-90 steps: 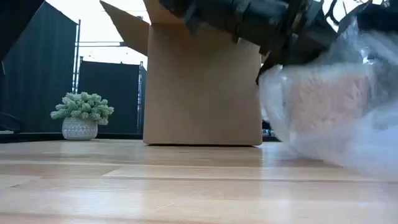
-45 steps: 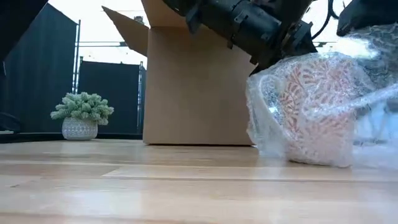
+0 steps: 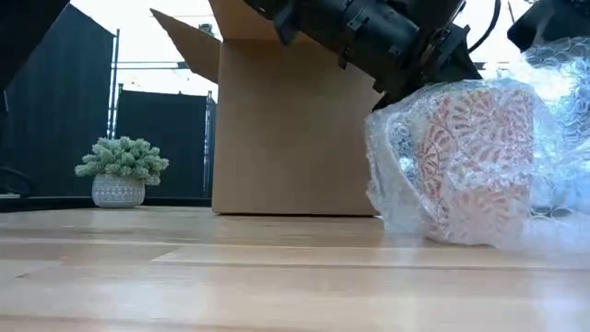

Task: Wrap mug
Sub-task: Wrap the orange mug in the bubble wrap

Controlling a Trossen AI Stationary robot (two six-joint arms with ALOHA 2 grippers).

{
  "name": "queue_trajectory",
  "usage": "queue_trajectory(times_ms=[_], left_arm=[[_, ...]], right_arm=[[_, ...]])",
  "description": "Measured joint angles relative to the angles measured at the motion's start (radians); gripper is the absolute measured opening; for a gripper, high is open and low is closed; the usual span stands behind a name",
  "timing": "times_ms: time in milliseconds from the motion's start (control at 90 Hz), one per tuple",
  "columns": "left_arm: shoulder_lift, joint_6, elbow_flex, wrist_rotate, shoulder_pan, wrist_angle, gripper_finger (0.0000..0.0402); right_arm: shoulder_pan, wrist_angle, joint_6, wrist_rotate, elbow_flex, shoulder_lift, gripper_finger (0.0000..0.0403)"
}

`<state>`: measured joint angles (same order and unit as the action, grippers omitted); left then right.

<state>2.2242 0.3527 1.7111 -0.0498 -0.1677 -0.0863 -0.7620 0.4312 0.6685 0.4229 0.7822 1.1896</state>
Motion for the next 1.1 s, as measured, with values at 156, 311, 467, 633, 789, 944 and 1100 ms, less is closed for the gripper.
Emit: queue_trajectory(times_ms=[156,311,467,633,789,944,1100], left_arm=[[0.0,-0.022,0.0,0.0,0.0,0.002,0.0],[0.0,-0.027,0.0,0.0,0.0,0.002,0.0],[0.001,-0.053,0.0,0.001,-0.003,0.002,0.0],[0.001,-0.055,0.0,0.001,-0.003,0.003,0.0],[0.001,-0.054,0.0,0.001,-0.003,0.003,0.0],[0.001,-0.054,0.0,0.001,-0.003,0.003,0.0],[0.001,-0.047,0.001,0.001,-0.003,0.003,0.0]], right_arm=[[-0.016,-0.06,-0.046,0.029,0.0,0.041,0.0235],[-0.019,-0.118,-0.088,0.029,0.0,0.097,0.0235],[-0.018,-0.149,-0.147,0.051,0.0,0.152,0.0235],[-0.011,-0.159,-0.183,0.055,0.0,0.179,0.0235],[-0.009,-0.159,-0.231,0.078,0.0,0.183,0.0235],[-0.009,-0.158,-0.25,0.073,0.0,0.183,0.0235],[-0.003,-0.159,-0.309,0.069,0.0,0.183,0.0235]])
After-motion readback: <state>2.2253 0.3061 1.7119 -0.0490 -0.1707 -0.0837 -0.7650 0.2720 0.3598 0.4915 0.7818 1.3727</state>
